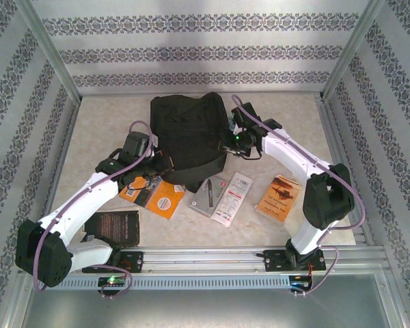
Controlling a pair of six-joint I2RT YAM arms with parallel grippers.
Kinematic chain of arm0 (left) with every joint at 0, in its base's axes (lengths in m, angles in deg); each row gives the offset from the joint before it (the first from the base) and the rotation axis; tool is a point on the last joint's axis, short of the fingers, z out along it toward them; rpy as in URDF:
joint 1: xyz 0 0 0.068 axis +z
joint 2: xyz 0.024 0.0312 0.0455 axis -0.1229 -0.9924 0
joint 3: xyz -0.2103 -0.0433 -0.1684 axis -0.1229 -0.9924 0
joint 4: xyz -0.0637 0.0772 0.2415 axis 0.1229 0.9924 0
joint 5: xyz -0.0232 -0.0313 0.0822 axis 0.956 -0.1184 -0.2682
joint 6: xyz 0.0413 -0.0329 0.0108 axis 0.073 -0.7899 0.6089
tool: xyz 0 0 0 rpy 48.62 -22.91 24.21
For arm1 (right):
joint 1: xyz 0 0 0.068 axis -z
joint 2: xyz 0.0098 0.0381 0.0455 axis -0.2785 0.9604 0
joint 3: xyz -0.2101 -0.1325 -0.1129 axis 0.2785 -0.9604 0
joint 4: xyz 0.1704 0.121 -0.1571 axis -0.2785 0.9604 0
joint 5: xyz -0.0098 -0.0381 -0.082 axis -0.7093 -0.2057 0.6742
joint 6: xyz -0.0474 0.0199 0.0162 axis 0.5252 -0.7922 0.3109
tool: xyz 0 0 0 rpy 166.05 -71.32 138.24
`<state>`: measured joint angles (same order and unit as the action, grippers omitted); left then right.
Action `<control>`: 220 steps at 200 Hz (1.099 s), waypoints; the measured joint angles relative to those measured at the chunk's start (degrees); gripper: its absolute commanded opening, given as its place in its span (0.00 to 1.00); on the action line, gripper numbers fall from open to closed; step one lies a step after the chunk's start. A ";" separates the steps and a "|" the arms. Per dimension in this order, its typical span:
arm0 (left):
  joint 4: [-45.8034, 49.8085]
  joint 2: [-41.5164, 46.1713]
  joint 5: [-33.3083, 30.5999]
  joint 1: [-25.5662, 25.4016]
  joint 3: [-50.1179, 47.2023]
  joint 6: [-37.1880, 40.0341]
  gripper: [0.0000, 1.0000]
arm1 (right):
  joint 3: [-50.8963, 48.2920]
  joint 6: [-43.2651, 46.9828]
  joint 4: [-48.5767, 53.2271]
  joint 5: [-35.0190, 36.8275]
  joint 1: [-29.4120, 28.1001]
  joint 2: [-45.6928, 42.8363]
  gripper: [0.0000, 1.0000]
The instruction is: Pack the student bag
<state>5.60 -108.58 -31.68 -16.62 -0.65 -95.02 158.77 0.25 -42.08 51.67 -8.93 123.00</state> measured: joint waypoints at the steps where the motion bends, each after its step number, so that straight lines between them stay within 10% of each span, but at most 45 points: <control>1: 0.00 -0.02 0.04 -0.02 0.04 -0.02 0.00 | 0.28 0.02 0.11 0.15 0.02 0.09 0.52; 87: -5.40 -11.45 3.17 -9.42 11.10 -6.69 0.00 | 2.21 -7.96 9.86 9.46 0.90 -8.72 0.59; 143: -7.30 -15.34 1.99 -12.96 14.34 -7.23 0.00 | -10.36 -20.76 8.24 2.47 0.44 -20.74 0.49; 220: -9.66 -16.61 0.98 -14.51 13.31 -8.07 0.00 | -12.70 -33.11 0.20 -4.20 -5.92 -14.14 0.48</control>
<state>-4.06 -125.19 -30.70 -31.13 12.67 -103.09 146.07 -32.86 -41.89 47.48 -14.86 108.86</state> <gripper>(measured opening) 0.062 0.499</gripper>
